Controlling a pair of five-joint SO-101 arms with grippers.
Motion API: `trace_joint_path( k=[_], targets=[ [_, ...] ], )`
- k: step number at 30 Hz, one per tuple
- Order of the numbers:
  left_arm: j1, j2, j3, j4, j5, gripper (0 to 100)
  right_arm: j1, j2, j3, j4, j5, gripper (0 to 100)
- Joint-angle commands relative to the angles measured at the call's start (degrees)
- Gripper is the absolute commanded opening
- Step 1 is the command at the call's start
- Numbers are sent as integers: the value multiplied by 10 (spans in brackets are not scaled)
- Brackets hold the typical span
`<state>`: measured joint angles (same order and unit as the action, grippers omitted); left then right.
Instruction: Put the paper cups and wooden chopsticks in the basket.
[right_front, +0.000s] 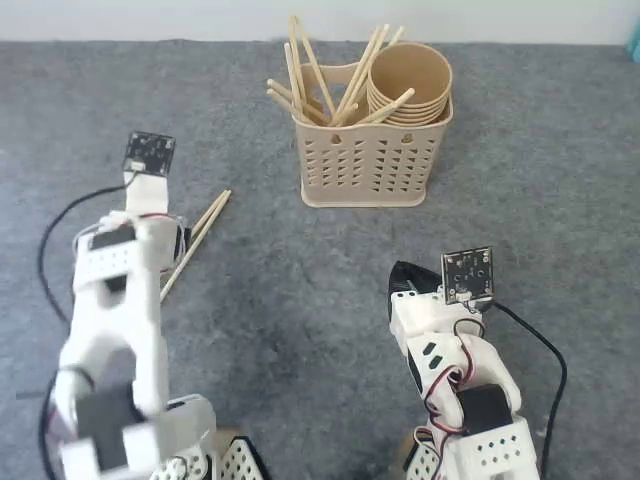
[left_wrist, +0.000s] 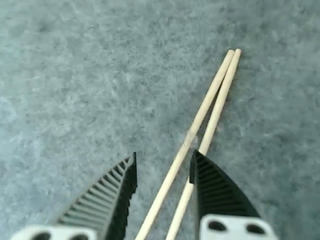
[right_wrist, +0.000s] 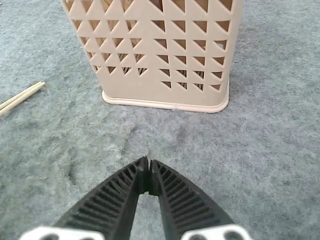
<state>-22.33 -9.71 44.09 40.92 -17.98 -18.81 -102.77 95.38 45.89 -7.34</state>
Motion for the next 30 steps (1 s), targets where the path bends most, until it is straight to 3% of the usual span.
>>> trace_joint_path(
  k=[1, 15, 21, 30],
  targets=[
    [-3, 84, -87, -15, -24, 165, 8, -11, 11, 1, 8, 8],
    [-2, 222, -224, 55, -27, 165, 6, -11, 11, 1, 8, 8],
    [-2, 217, -232, 55, -27, 165, 6, -11, 11, 1, 8, 8],
    [8, 169, -267, 161, -36, 166, 6, -11, 11, 0, 8, 8]
  ],
)
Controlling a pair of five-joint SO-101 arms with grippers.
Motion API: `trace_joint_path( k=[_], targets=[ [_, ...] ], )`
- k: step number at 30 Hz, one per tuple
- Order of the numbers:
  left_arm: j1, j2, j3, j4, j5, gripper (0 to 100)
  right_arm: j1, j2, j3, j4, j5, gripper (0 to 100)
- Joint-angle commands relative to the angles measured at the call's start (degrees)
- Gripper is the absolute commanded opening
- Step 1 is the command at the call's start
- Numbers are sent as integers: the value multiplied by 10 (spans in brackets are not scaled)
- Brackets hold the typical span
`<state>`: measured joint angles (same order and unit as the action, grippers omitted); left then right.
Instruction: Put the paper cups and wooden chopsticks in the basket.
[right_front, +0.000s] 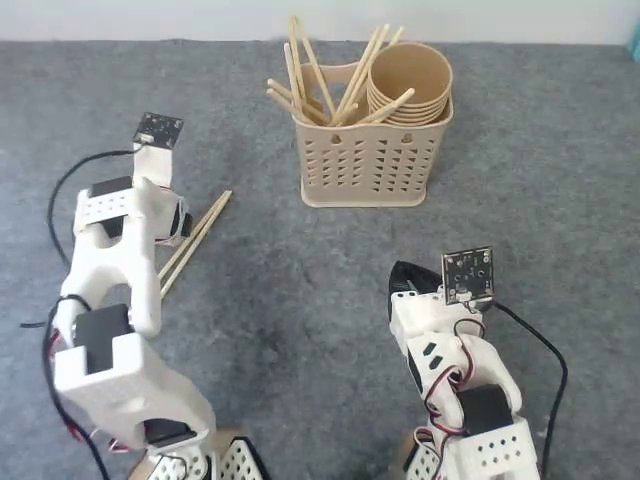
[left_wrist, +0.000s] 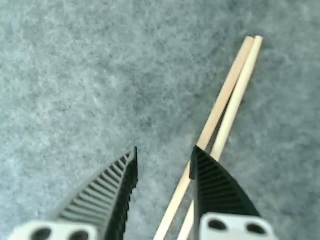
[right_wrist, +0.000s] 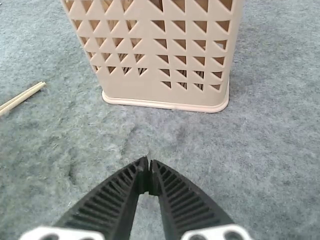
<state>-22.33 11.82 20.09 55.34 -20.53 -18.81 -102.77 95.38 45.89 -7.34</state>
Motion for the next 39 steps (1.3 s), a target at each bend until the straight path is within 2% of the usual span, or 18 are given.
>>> trace_joint_path(
  k=[1, 5, 22, 25, 27, 30, 31, 39],
  targets=[
    [10, -47, -25, 18, -23, 166, 6, -11, 11, 0, 8, 8],
    [11, -35, -18, 17, -56, 166, 6, -11, 11, 1, 8, 8],
    [11, 27, -22, 15, -79, 166, 6, -11, 11, 1, 8, 8],
    [10, 30, -22, -11, -79, 165, 6, -11, 11, 1, 8, 8],
    [8, 32, -21, -36, -78, 142, 6, -11, 11, 1, 8, 8],
    [11, 60, -25, -55, -78, 17, 6, -11, 11, 2, 8, 8],
    [11, 74, -26, -56, -78, 2, 6, -11, 11, 2, 8, 8],
    [11, 89, -65, 18, -76, 14, 6, -11, 11, 2, 8, 8]
  ],
)
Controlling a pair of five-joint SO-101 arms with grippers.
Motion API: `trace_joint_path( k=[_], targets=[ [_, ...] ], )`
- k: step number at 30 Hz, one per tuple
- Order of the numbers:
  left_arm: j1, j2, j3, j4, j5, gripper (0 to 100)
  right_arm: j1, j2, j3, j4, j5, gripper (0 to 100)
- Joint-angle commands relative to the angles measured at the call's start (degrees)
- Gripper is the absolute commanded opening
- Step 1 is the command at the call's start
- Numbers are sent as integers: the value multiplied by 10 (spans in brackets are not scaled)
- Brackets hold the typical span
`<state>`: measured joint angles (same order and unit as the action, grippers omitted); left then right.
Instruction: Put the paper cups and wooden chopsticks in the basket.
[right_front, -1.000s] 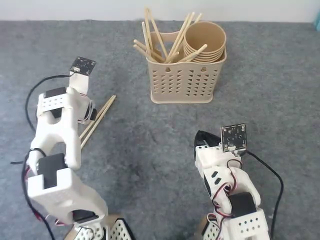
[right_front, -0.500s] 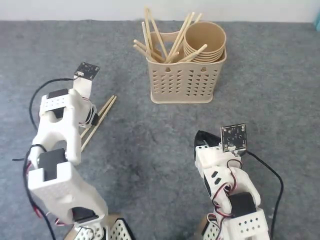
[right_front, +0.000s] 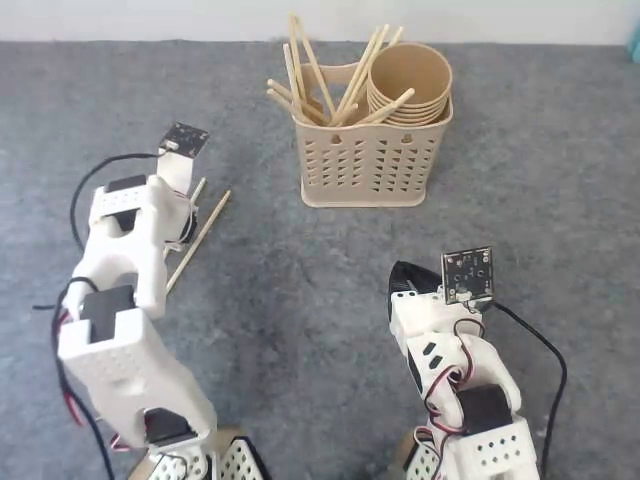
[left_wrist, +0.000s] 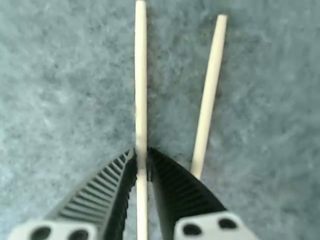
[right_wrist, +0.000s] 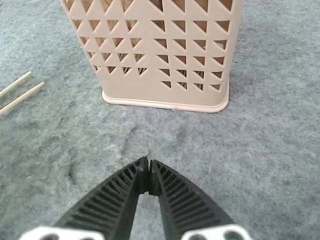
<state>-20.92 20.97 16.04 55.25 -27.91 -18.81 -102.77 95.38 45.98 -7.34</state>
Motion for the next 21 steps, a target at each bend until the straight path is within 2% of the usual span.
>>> trace_joint_path(
  k=[1, 5, 17, 21],
  targets=[
    [2, -4, -29, 26, -2, 14, 6, -11, 11, 1, 8, 8],
    [8, -47, -36, 47, 1, 14, 6, -11, 11, 0, 8, 8],
    [11, -296, -29, 80, 148, 14, 7, -11, 11, -2, 8, 8],
    [34, -392, 5, 77, 180, 14, 7, -11, 11, -1, 8, 8]
  ],
)
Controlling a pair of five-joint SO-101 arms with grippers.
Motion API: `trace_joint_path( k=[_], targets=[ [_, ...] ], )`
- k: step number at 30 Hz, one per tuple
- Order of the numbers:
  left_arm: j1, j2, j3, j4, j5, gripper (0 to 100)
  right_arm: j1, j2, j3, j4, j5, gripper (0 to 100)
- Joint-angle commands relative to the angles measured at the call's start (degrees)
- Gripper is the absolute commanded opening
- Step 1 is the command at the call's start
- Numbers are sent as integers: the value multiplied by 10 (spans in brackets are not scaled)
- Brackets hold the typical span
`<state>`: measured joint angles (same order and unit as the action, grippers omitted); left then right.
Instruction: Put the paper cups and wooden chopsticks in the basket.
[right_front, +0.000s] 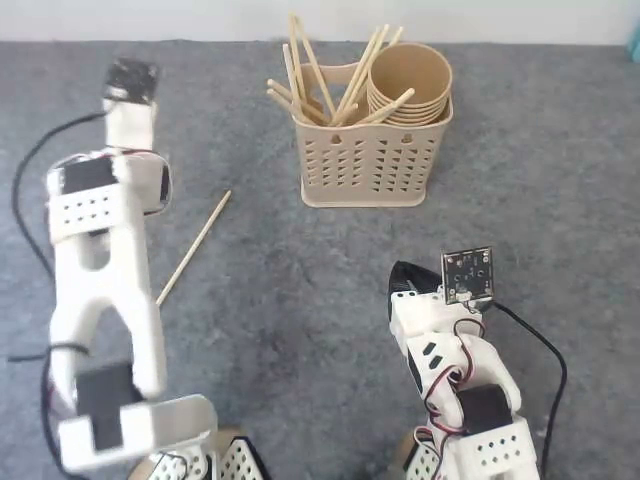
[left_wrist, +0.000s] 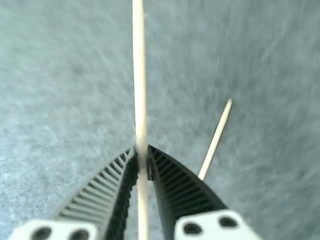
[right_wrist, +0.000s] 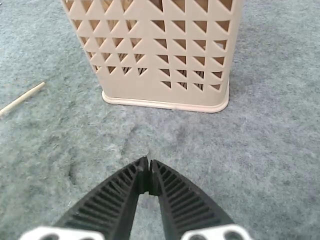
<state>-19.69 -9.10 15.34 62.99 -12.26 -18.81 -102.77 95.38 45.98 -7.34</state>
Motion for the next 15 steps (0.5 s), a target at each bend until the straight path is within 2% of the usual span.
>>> trace_joint_path(
  k=[1, 4, 8, 15],
  targets=[
    [33, -120, 28, -1, 27, 14, 7, -11, 11, -1, 8, 8],
    [69, -220, 94, -30, 47, 14, 7, -11, 11, -1, 8, 8],
    [115, -364, 191, -110, 84, 14, 7, -11, 11, -1, 8, 8],
    [165, -504, 240, -244, 212, 14, 6, -11, 11, 0, 8, 8]
  ],
)
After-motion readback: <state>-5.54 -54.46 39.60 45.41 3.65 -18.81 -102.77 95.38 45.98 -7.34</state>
